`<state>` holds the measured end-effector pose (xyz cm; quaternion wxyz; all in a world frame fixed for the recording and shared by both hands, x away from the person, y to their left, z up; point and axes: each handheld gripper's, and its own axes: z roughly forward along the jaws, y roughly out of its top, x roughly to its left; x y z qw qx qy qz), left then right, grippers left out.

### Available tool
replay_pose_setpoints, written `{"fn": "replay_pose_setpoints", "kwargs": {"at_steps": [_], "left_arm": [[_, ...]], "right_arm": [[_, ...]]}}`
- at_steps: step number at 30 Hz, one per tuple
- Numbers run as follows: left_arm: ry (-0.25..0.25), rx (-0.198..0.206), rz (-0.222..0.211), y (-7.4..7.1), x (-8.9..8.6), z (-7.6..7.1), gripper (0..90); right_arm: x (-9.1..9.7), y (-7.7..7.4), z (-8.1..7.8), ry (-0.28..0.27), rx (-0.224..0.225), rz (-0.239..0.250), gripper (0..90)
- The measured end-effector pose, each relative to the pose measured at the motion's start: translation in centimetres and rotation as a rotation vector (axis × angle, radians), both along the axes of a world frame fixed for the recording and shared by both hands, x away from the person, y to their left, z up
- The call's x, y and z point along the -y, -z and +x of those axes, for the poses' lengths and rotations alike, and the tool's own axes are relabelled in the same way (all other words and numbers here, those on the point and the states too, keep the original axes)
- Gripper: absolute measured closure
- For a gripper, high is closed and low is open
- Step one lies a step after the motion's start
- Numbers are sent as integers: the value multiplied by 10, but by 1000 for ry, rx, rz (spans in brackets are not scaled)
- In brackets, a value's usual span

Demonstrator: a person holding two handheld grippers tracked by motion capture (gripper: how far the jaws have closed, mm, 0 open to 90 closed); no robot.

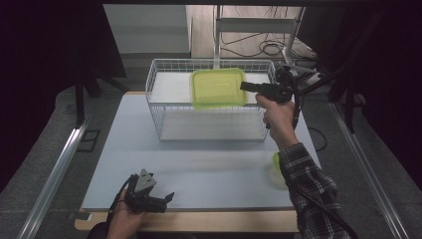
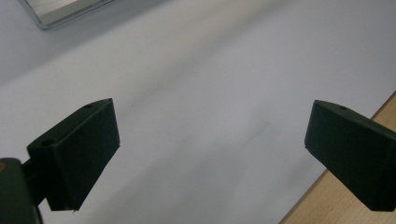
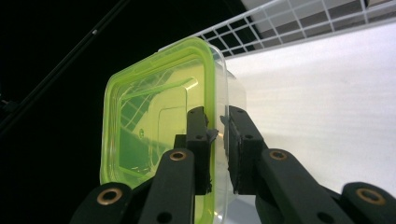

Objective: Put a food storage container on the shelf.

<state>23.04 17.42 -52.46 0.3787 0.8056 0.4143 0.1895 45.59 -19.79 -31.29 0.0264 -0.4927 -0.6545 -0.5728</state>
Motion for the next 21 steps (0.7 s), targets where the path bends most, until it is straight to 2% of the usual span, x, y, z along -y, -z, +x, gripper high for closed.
{"fn": "replay_pose_setpoints", "kwargs": {"at_steps": [9, 18, 21], "left_arm": [[-1, 4, 11, 1, 0, 0, 25], [5, 4, 24, 1, 0, 0, 25], [4, 3, 23, 2, 1, 0, 25]], "right_arm": [[-8, -7, 15, 47, 8, -24, 799], [-15, 2, 26, 88, -4, -67, 797], [-16, 4, 27, 97, -14, -68, 792]]}}
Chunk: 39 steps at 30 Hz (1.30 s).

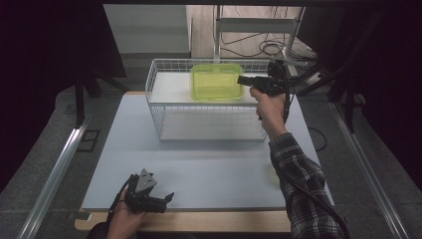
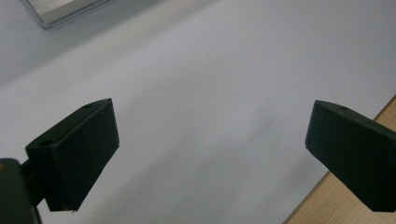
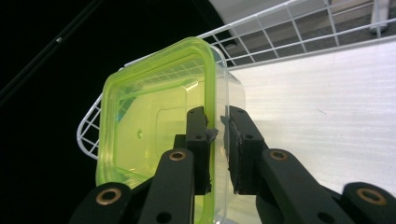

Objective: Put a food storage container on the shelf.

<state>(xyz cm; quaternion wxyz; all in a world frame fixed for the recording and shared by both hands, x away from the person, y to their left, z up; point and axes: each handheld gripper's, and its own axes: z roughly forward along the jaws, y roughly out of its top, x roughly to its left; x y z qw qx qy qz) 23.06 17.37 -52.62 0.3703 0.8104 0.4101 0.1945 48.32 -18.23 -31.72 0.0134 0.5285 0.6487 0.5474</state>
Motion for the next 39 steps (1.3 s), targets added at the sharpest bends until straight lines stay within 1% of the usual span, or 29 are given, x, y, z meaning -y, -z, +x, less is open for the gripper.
{"fn": "replay_pose_setpoints", "kwargs": {"at_steps": [2, 4, 6, 9, 11, 14, 16, 21, 23, 24, 26, 30, 32, 33, 36, 39], "left_arm": [[0, 0, 1, 0, 0, 0, 25], [3, -1, 6, 0, 0, 0, 25], [4, -1, 8, 0, 0, 0, 25], [4, -4, 9, 1, 0, 0, 25], [6, -4, 11, 1, 0, 0, 24], [8, -5, 12, 1, 0, 1, 24], [9, -5, 13, 1, 0, 1, 24], [11, -8, 14, 1, 1, 1, 24], [12, -9, 14, 1, 1, 1, 24], [13, -9, 14, 2, 1, 1, 24], [14, -9, 16, 2, 1, 1, 24], [15, -9, 18, 2, 1, 1, 24], [14, -8, 16, 2, 1, 1, 24], [13, -8, 16, 2, 1, 1, 24], [11, -6, 14, 2, 1, 1, 24], [8, -6, 12, 2, 0, 1, 24]], "right_arm": [[-1, 1, 1, 6, 1, -6, 783], [-1, 2, 3, 15, 12, -35, 765], [-3, 1, 3, 25, 13, -62, 748], [-4, 1, 6, 28, 21, -89, 734], [-6, -1, 7, 28, 34, -128, 721], [-8, -2, 9, 31, 45, -165, 715], [-8, -1, 10, 29, 44, -160, 710], [-7, 4, 13, 27, 32, -154, 653], [-7, 5, 15, 29, 32, -151, 643], [-7, 5, 15, 34, 32, -154, 609], [-8, 4, 15, 41, 54, -191, 600], [-9, 2, 14, 44, 58, -208, 586], [-9, 2, 13, 45, 66, -219, 558], [-8, 1, 13, 44, 71, -217, 547], [-5, -2, 9, 35, 82, -221, 517], [-4, -6, 4, 12, 100, -229, 489]]}}
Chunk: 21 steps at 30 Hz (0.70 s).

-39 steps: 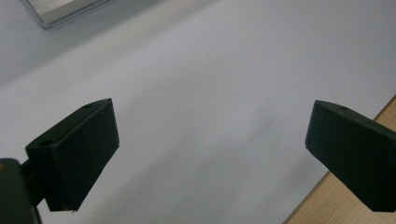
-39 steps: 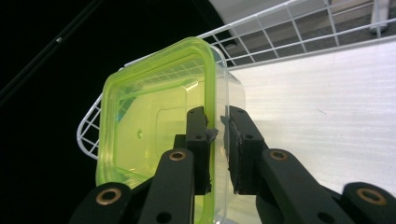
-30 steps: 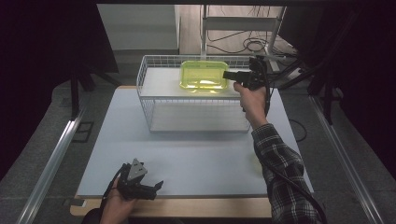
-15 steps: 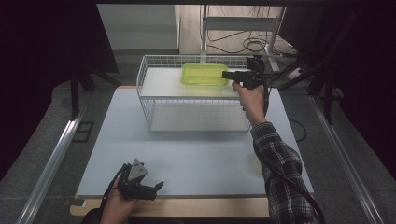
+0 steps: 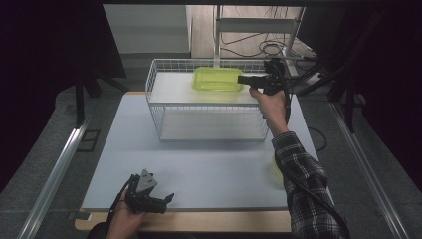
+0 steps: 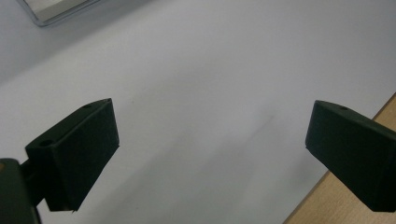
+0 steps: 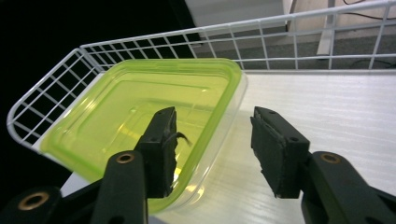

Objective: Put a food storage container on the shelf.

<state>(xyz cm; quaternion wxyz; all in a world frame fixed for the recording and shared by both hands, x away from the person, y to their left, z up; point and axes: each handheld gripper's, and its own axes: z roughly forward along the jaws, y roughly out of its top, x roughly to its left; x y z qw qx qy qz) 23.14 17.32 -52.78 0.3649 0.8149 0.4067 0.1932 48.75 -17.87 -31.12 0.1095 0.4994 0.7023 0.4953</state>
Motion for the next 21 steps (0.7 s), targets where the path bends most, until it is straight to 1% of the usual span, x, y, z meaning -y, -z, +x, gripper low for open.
{"fn": "replay_pose_setpoints", "kwargs": {"at_steps": [4, 7, 9, 14, 17, 18, 21], "left_arm": [[-2, 4, -4, -1, 0, 0, 23], [-6, 8, -12, -1, -1, 0, 23], [-6, 3, -20, -1, -1, 0, 22], [-5, 7, -17, -2, -1, -1, 21], [-5, 14, -19, -2, -1, -1, 21], [1, 26, -13, -2, -2, 0, 22], [5, 38, -16, -2, -2, 0, 26]], "right_arm": [[1, -3, -6, -29, 15, -17, 452], [1, -3, -12, -62, 26, -37, 417], [1, -4, -16, -78, 36, -47, 400], [3, -3, -27, -114, 56, -74, 345], [4, -2, -31, -127, 62, -79, 324], [7, 0, -36, -140, 66, -81, 305], [10, 2, -42, -162, 72, -76, 275]]}}
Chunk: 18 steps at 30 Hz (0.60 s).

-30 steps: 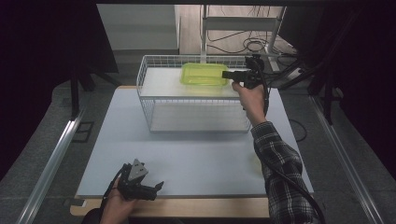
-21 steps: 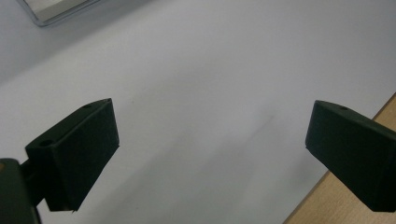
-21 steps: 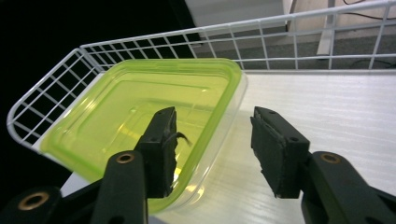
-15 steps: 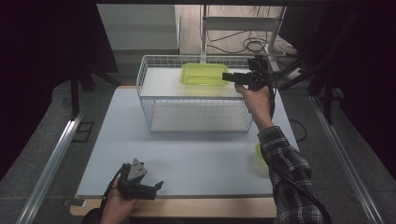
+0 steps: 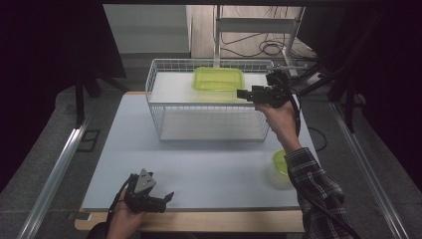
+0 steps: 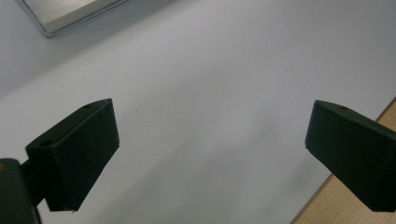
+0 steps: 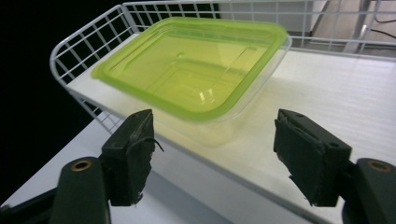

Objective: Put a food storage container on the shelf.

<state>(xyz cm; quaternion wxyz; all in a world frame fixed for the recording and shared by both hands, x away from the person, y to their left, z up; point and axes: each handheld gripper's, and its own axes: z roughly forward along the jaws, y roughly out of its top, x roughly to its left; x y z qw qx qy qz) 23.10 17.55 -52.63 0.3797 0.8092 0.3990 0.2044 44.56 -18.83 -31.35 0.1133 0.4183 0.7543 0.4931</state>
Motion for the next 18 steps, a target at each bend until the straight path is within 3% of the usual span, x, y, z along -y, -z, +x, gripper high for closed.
{"fn": "replay_pose_setpoints", "kwargs": {"at_steps": [18], "left_arm": [[-4, -11, -6, 0, 1, 1, 26]], "right_arm": [[8, 21, -35, -72, 54, -47, 139]]}}
